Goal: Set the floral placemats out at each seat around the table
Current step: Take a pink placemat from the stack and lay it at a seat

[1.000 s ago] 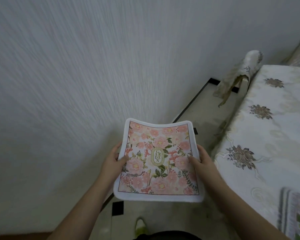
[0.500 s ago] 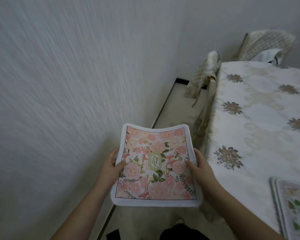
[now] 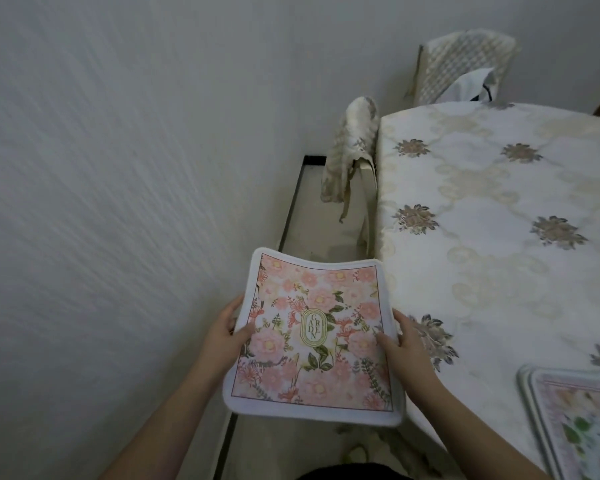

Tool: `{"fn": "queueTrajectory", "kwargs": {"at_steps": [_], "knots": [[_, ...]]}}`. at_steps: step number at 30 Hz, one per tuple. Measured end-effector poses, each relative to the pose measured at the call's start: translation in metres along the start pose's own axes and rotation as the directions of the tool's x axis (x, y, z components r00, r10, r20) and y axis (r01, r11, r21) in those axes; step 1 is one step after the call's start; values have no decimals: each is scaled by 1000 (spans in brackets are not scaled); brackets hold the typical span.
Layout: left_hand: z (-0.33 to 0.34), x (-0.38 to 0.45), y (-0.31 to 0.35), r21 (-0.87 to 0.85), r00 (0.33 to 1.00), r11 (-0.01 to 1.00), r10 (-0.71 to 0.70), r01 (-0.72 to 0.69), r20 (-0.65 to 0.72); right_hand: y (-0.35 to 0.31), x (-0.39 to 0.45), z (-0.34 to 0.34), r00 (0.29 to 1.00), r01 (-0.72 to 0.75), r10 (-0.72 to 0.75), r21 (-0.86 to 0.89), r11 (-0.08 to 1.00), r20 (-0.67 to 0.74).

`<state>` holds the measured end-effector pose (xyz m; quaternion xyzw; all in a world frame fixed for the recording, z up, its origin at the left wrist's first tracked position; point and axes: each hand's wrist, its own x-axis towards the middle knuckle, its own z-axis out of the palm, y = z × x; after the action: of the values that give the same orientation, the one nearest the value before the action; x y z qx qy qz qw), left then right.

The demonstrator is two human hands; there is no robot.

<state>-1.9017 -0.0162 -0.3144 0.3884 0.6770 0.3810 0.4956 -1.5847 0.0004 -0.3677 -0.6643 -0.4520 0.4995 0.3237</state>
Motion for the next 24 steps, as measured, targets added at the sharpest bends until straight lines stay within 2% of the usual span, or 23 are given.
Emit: {"fn": "queueTrajectory", "kwargs": {"at_steps": [7, 14, 19, 22, 24], "knots": [[48, 58, 33, 89, 996, 996, 0, -8, 88, 0, 36, -36, 995, -34, 40, 68, 997, -95], [96, 115, 54, 126, 964, 992, -2, -32, 264, 8, 42, -69, 962, -107, 143, 157, 982, -234], [133, 159, 68, 186, 905, 980, -12, -74, 426, 16, 40, -79, 910, -137, 216, 236, 962, -354], [159, 188, 77, 206, 857, 971, -4, -120, 515, 16, 39, -82, 852, -145, 264, 282, 948, -451], [174, 208, 84, 213, 802, 963, 8, -167, 597, 15, 40, -79, 805, -158, 309, 319, 934, -506]]}}
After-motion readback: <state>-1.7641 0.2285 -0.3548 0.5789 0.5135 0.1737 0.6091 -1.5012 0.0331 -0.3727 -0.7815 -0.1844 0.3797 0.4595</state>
